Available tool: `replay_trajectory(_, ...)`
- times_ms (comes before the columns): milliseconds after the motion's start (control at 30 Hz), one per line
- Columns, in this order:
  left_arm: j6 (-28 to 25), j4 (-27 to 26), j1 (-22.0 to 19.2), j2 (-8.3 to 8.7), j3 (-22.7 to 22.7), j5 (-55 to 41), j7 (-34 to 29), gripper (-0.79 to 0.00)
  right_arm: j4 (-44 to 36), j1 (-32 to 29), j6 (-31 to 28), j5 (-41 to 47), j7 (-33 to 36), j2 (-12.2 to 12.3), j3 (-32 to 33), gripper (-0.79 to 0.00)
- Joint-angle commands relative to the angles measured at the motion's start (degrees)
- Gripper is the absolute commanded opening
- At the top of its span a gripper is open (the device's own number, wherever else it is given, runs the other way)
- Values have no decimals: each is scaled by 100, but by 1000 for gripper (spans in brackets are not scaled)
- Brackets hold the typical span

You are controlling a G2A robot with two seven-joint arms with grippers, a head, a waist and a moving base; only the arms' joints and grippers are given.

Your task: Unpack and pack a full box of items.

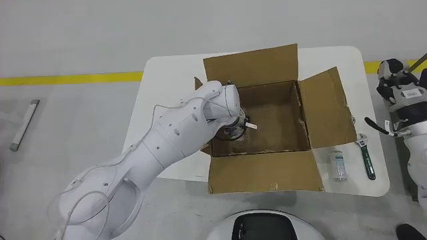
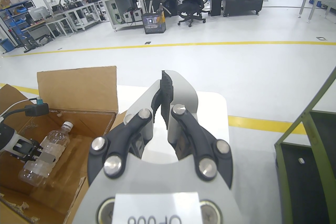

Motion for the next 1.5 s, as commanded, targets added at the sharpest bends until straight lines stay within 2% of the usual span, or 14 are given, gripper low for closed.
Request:
replay_trajectory(0, -25, 83, -22, -32, 0, 14, -24, 0, 15, -2, -4, 9, 10, -1, 2, -785)
replay_trajectory(133, -60, 145, -73, -83, 0, 61, -59, 0, 43, 4, -4, 7, 22, -2, 14, -785)
replay_trajectory(233, -308, -5, -235, -81, 0, -80, -307, 0, 71, 19, -4, -5, 46, 0, 41, -785)
replay_trajectory(333, -242, -390, -589, 23, -28, -365, -239, 0, 130, 49, 21, 40, 131, 6, 134, -785)
replay_trajectory(433, -91, -959, -678, 231, -335, -361, -14, 0, 156, 94, 62, -14, 393, 25, 265, -785)
replay_trajectory(567, -172, -1736, -455, 600, -816, -173, 388, 0, 73, 141, 25, -390, 1122, 86, 483, -785)
replay_trajectory(733, -189, -2668, 42, 1068, -1393, 224, 739, 0, 107, 159, -199, -1179, 2058, 179, 695, -785)
replay_trajectory(900, -37, -3319, 572, 1403, -1833, 748, 1097, 0, 220, 62, -585, -1530, 2665, 239, 744, -785)
replay_trajectory(1000, 105, -3566, 827, 1547, -2156, 916, 1276, 0, 331, -36, -446, -1349, 2853, 231, 771, -785)
replay_trajectory(1200, 461, -3872, 1077, 1774, -2516, 1509, 1175, 0, 378, -353, -255, -1331, 2956, 212, 746, -785)
replay_trajectory(1333, 612, -4047, 1416, 1850, -2919, 1380, 1450, 0, 389, -356, -194, -1301, 2944, 208, 740, -785)
replay_trajectory(1467, 625, -4062, 1466, 1859, -2975, 1353, 1478, 0, 389, -356, -194, -1301, 2944, 208, 740, -785)
